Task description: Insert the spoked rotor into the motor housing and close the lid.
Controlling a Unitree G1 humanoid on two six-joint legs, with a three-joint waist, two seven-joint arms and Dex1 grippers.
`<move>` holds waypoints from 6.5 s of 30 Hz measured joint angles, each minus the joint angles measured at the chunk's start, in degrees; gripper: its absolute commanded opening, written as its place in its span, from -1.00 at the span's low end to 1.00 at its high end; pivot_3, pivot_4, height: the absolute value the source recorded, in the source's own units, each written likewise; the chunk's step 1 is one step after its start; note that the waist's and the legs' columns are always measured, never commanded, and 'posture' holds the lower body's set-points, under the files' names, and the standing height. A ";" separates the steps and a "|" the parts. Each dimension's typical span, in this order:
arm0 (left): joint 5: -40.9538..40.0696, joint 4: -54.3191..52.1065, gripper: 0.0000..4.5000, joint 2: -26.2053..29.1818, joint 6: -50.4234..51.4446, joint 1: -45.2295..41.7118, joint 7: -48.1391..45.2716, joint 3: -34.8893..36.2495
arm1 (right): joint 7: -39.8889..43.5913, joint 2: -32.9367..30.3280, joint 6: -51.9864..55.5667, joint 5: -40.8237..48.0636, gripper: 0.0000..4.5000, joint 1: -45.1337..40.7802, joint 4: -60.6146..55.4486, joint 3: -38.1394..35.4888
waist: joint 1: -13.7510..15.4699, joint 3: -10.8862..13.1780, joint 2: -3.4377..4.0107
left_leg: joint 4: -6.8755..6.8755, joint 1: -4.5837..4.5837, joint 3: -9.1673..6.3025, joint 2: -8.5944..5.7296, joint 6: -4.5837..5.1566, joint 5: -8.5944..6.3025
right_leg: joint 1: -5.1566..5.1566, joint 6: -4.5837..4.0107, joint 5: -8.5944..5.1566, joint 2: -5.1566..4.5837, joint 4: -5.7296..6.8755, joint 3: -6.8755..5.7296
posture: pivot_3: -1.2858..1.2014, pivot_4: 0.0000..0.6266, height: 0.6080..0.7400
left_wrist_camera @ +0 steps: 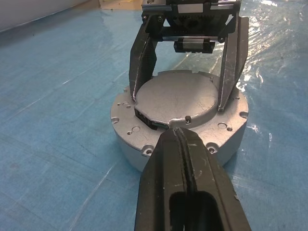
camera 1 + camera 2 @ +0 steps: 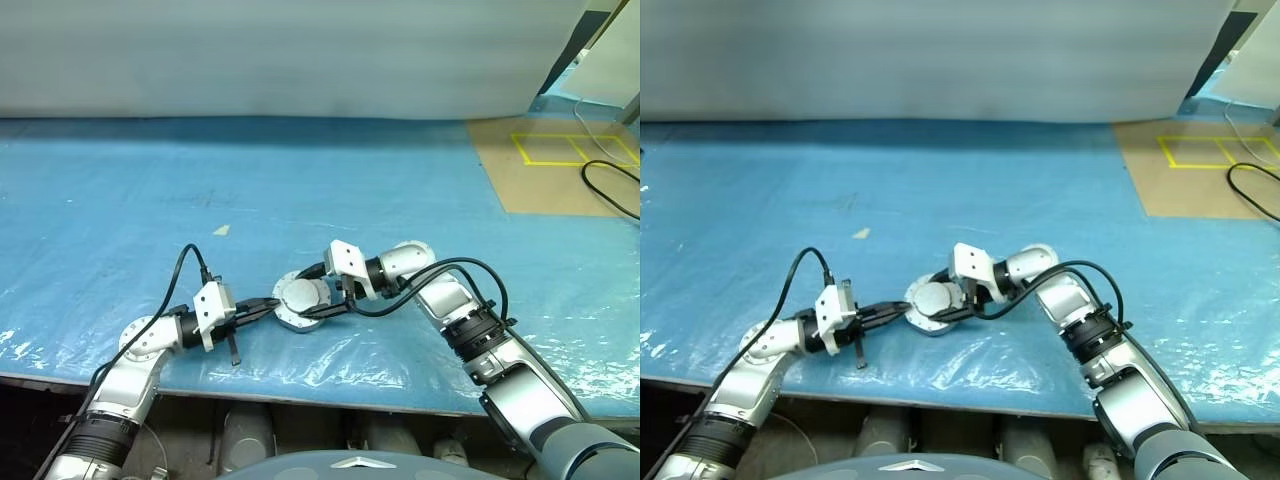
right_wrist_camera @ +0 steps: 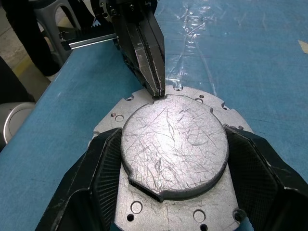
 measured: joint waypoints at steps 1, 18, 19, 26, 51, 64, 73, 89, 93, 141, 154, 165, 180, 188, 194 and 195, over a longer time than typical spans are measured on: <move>0.02 0.29 -1.00 -0.12 -0.27 -0.22 0.00 -0.05 | -0.45 0.13 0.12 0.01 0.89 -0.07 0.20 -0.23 | 0.00 0.00 0.00 | -0.01 0.00 0.00 -0.01 0.00 0.00 | 0.00 0.00 0.00 0.00 -0.01 0.00 | 0.03 -0.52 1.00; 0.04 1.73 -1.00 -0.52 -1.79 -0.66 -0.31 -0.29 | -0.65 -4.19 10.49 4.28 0.99 -2.57 -9.43 -6.71 | 0.04 0.06 0.03 | -0.32 -0.67 0.07 -0.02 -0.08 0.05 | -0.52 -0.36 0.22 0.01 -0.46 -0.08 | 0.03 -0.52 1.00; 0.04 1.78 -1.00 -0.52 -1.83 -0.72 -0.31 -0.28 | -0.66 -4.47 11.26 4.67 0.99 -2.58 -10.73 -6.97 | 0.05 0.06 0.04 | -0.37 -0.68 0.08 -0.02 -0.08 0.05 | -0.56 -0.36 0.22 0.02 -0.46 -0.08 | 0.03 -0.52 1.00; 0.05 2.50 -1.00 -0.92 -1.96 -1.15 -0.35 -0.40 | -1.76 -5.04 22.41 11.46 0.99 -1.75 -16.93 -9.82 | 0.23 0.06 0.03 | -0.41 -0.68 0.08 -0.05 -0.09 0.06 | -0.53 -0.36 0.21 0.00 -0.49 -0.09 | 0.03 -0.52 1.00; -0.02 2.15 -1.00 -0.57 -0.75 -1.50 -0.79 -0.45 | -15.61 0.37 61.22 31.53 0.99 6.26 -11.19 -21.36 | 0.52 0.06 0.11 | -0.43 -0.60 0.12 -0.04 -0.23 0.14 | -0.49 -0.35 0.20 0.00 -0.52 -0.10 | 0.03 -0.52 1.00; 0.00 1.54 -1.00 -0.57 -0.01 -1.51 -0.80 -0.46 | -20.41 2.78 59.86 31.62 -0.03 6.66 -8.46 -24.54 | 0.56 0.06 0.11 | -0.43 -0.61 0.12 -0.05 -0.24 0.14 | -0.49 -0.35 0.20 -0.01 -0.51 -0.10 | 0.03 -0.52 1.00; 0.02 1.79 -1.00 -0.38 0.10 -1.86 -1.35 -0.46 | -20.79 2.95 59.80 31.88 -0.48 7.17 -8.70 -25.01 | 0.59 0.06 0.11 | -0.42 -0.54 0.12 -0.05 -0.24 0.14 | -0.45 -0.35 0.21 -0.01 -0.48 -0.10 | 0.03 -0.52 1.00; -14.68 -18.69 -1.00 -1.71 19.79 -0.44 11.41 8.63 | -23.75 6.25 59.64 32.71 -0.48 6.66 -6.36 -26.75 | 0.11 0.11 0.04 | -0.23 -1.19 0.08 -0.02 -0.27 0.16 | -0.90 -0.38 0.22 0.02 -0.42 -0.22 | 0.03 -0.52 1.00; -24.97 -29.89 -1.00 0.57 29.08 0.63 17.03 15.13 | -25.24 7.04 61.18 33.99 -0.48 6.35 -4.57 -28.21 | 0.00 0.11 0.13 | -0.25 -1.19 0.09 -0.05 -0.28 0.15 | -0.89 -0.38 0.22 0.07 -0.43 -0.22 | 0.03 -0.52 1.00; -72.18 -15.12 0.99 -11.15 64.54 -6.60 33.60 21.55 | -52.75 18.61 73.17 58.97 -0.48 -7.64 -3.98 -52.76 | 1.44 0.17 0.15 | -0.01 -1.47 0.03 -0.23 -0.36 0.16 | -0.90 0.15 0.51 0.16 -0.44 -0.27 | 0.03 -0.52 1.00; -67.76 -3.97 0.99 -17.08 62.70 -16.83 32.21 21.70 | -54.66 17.20 71.98 60.86 -0.48 -6.79 -5.06 -52.95 | 1.48 0.17 0.14 | 0.04 -1.52 -0.04 -0.37 -0.36 0.16 | -0.87 0.23 0.55 0.14 -0.43 -0.27 | 0.03 -0.52 1.00; -63.08 -3.99 0.99 -15.22 64.70 -13.89 27.44 21.68 | -55.66 17.19 72.12 60.85 -0.48 -5.87 -5.06 -51.30 | 1.43 0.18 0.14 | 0.02 -1.54 -0.06 -0.37 -0.36 0.16 | -0.88 0.22 0.55 0.14 -0.43 -0.30 | 0.03 -0.52 1.00; -61.05 -2.84 0.99 -14.78 66.45 -14.52 25.71 23.49 | -55.61 17.81 71.99 61.36 -0.48 -5.87 -5.06 -49.37 | 1.55 0.18 0.14 | 0.10 -1.55 -0.07 -0.36 -0.36 0.16 | -0.83 0.28 0.59 0.04 -0.41 -0.30 | 0.03 -0.52 1.00; -58.68 1.30 0.99 -20.13 64.56 -20.49 26.73 23.10 | -55.57 16.99 71.32 62.31 -0.48 -5.88 -5.07 -49.34 | 1.55 0.18 0.13 | 0.09 -1.57 -0.07 -0.47 -0.35 0.17 | -0.84 0.28 0.59 0.05 -0.41 -0.30 | 0.03 -0.52 1.00; -53.84 5.32 0.99 -22.62 60.54 -23.87 28.01 23.21 | -55.68 16.96 71.29 62.34 -0.48 -5.60 -5.07 -48.51 | 1.46 0.18 0.12 | 0.09 -1.59 -0.11 -0.48 -0.35 0.17 | -0.84 0.28 0.60 0.05 -0.42 -0.31 | 0.03 -0.52 1.00; -53.51 5.31 0.99 -22.62 60.55 -24.01 28.02 23.19 | -55.68 16.91 71.28 62.34 -0.48 -5.60 -5.07 -48.41 | 1.48 0.18 0.12 | 0.09 -1.60 -0.12 -0.48 -0.35 0.17 | -0.84 0.28 0.59 0.05 -0.42 -0.32 | 0.03 -0.52 1.00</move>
